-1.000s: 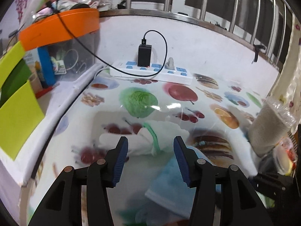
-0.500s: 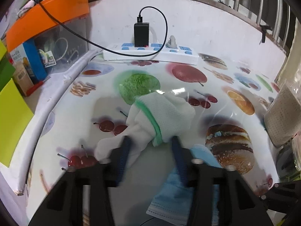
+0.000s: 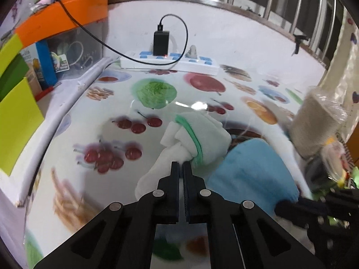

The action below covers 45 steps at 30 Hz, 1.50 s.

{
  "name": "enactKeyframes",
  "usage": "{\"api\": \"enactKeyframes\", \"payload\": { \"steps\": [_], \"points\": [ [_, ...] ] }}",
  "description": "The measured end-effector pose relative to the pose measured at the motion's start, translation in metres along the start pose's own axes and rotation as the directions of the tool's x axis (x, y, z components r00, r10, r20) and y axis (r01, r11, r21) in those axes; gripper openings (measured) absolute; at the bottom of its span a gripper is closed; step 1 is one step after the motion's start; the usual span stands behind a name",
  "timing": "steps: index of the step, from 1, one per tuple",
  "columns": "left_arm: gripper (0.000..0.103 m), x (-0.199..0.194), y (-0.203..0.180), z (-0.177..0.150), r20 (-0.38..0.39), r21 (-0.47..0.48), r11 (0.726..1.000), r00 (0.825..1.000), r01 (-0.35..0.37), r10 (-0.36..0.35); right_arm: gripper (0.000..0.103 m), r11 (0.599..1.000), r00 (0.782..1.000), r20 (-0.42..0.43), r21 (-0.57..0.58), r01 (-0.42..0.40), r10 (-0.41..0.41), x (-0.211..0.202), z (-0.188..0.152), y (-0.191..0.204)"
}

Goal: Organize soft objects
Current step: 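Grasp the blue face mask with the right gripper while the left grasps the white glove, then lift and carry the mask toward the box with the right gripper while the left carries the glove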

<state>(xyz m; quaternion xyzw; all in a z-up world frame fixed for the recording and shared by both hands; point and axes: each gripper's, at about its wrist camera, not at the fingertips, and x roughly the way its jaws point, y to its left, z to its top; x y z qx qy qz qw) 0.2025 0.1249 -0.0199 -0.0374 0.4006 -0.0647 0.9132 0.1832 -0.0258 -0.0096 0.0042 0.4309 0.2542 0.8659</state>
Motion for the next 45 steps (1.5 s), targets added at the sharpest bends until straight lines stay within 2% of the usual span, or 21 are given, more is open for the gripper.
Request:
{"api": "enactKeyframes", "payload": {
  "steps": [10,25,34,45],
  "points": [
    [0.003,-0.056,-0.022,-0.027,0.059,-0.042,0.999,0.998,0.035,-0.033,0.004,1.000,0.997,0.076,0.009,-0.029,0.028,-0.044,-0.013,-0.008],
    [0.003,-0.120,-0.071,-0.045,0.144,-0.012,0.996,0.986,0.085,-0.083,0.004,0.998,0.980,0.191,0.023,-0.062,0.057,-0.111,-0.031,-0.024],
    [0.003,-0.143,-0.094,-0.046,0.175,0.031,0.994,0.978,0.107,-0.111,0.004,0.998,0.967,0.249,0.029,-0.059,0.050,-0.145,-0.041,-0.034],
    [0.003,-0.153,-0.128,-0.046,0.177,0.092,0.984,0.970,0.152,-0.166,0.004,0.998,0.953,0.303,0.051,-0.033,0.016,-0.183,-0.059,-0.050]
  ]
}}
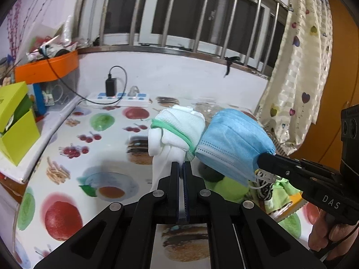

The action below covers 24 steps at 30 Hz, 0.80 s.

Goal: Organize soft objects
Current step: 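Lift and carry the mask toward the box with the right gripper while the left carries the glove, then lower the mask into the box and open the right gripper while the left releases the glove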

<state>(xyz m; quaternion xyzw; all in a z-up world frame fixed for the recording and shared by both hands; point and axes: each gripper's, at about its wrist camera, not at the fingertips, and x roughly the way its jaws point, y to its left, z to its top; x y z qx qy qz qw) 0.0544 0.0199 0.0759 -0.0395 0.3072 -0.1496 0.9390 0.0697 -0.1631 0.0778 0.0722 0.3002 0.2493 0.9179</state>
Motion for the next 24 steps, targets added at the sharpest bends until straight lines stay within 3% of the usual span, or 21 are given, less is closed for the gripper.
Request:
{"api": "enactKeyframes", "payload": {
  "steps": [24],
  "points": [
    [0.003,0.032,-0.082,0.006,-0.043,0.109,0.984,0.990,0.139,-0.135,0.004,0.984,0.989,0.063,0.121,0.129,-0.137,-0.057,-0.013,-0.065]
  ]
}}
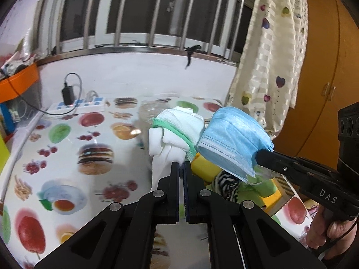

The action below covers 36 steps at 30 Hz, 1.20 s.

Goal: Organize soft objects
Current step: 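Lower the mask into the box and open the right gripper while the left releases the glove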

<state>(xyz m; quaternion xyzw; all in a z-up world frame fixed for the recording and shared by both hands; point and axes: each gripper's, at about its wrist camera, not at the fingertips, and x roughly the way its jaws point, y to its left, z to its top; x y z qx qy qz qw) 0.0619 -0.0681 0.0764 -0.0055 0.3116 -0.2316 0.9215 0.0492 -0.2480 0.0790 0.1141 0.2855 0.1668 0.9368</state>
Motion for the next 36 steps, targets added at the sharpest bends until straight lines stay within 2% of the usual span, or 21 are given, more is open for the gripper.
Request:
{"api": "enactKeyframes", "payload": {
  "steps": [10,19,36],
  "points": [
    [0.003,0.034,-0.043,0.004,-0.039,0.047,0.995,0.996,0.086,-0.084,0.004,0.994,0.996,0.012,0.065,0.088,-0.089,-0.020,-0.004,-0.041],
    [0.003,0.060,-0.065,-0.004,-0.092,0.065,0.989,0.988,0.131,-0.125,0.004,0.980,0.987,0.009,0.119,0.158,-0.160,-0.035,-0.010,-0.074],
    [0.003,0.110,-0.080,-0.016,-0.193,0.060,0.985,0.970,0.163,-0.149,0.004,0.945,0.964,-0.106,0.198,0.260,-0.243,-0.011,-0.029,-0.121]
  ]
}}
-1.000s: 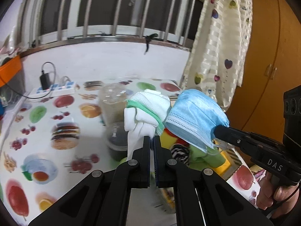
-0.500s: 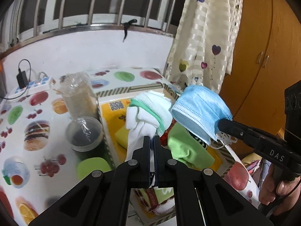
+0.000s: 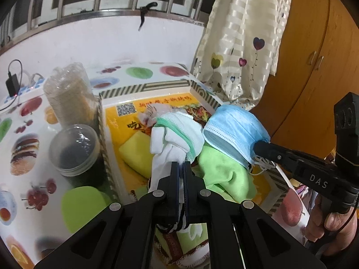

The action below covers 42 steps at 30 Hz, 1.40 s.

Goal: Organize soft objects
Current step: 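Lower the mask into the box and open the right gripper while the left releases the glove, then withdraw both open grippers from the box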

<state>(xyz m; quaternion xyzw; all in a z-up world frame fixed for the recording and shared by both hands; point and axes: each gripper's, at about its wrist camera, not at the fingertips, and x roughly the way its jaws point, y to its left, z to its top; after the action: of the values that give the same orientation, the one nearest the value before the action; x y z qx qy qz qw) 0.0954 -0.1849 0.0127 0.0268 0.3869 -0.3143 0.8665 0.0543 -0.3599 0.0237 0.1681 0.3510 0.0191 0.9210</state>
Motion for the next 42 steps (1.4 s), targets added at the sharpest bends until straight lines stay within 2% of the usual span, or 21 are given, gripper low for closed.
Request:
{"api": "enactKeyframes", "payload": {
  "steps": [8,14,21,24,32,33,34,36,42],
  "points": [
    [0.004,0.022,0.001,0.004,-0.033,-0.001,1.000,0.999,0.009,-0.009,0.005,0.997,0.997,-0.042,-0.001,0.071,-0.071,0.017,0.001,-0.009],
    [0.004,0.025,0.003,0.009,-0.028,-0.011,1.000,1.000,0.009,-0.010,0.011,0.994,0.993,-0.060,-0.005,0.106,-0.106,0.022,0.002,-0.012],
    [0.023,0.013,0.002,0.011,-0.006,-0.015,1.000,1.000,0.019,-0.019,0.024,0.992,0.993,-0.019,-0.036,0.119,-0.120,0.008,0.002,-0.004],
    [0.027,0.005,-0.002,0.011,0.009,-0.006,1.000,1.000,0.020,-0.020,0.024,0.991,0.993,-0.004,-0.055,0.120,-0.121,0.001,0.002,0.001],
    [0.028,-0.020,-0.011,0.002,0.037,0.004,1.000,0.999,0.007,-0.007,0.027,0.988,0.993,0.030,-0.108,0.114,-0.112,-0.020,-0.001,0.019],
    [0.029,-0.025,-0.013,0.000,0.041,0.004,1.000,0.999,0.003,-0.003,0.032,0.987,0.993,0.033,-0.116,0.112,-0.109,-0.023,-0.003,0.022],
    [0.029,-0.029,-0.014,-0.002,0.044,0.003,1.000,0.999,-0.001,0.001,0.041,0.986,0.994,0.036,-0.123,0.111,-0.108,-0.025,-0.004,0.024],
    [0.029,-0.035,-0.016,-0.006,0.046,0.001,1.000,0.999,-0.010,0.010,0.048,0.985,0.994,0.038,-0.141,0.104,-0.099,-0.030,-0.008,0.030],
    [0.029,-0.055,-0.020,-0.025,0.054,-0.019,0.999,0.997,-0.047,0.048,0.048,0.978,0.997,0.022,-0.191,0.080,-0.077,-0.039,-0.024,0.048]
  ]
}}
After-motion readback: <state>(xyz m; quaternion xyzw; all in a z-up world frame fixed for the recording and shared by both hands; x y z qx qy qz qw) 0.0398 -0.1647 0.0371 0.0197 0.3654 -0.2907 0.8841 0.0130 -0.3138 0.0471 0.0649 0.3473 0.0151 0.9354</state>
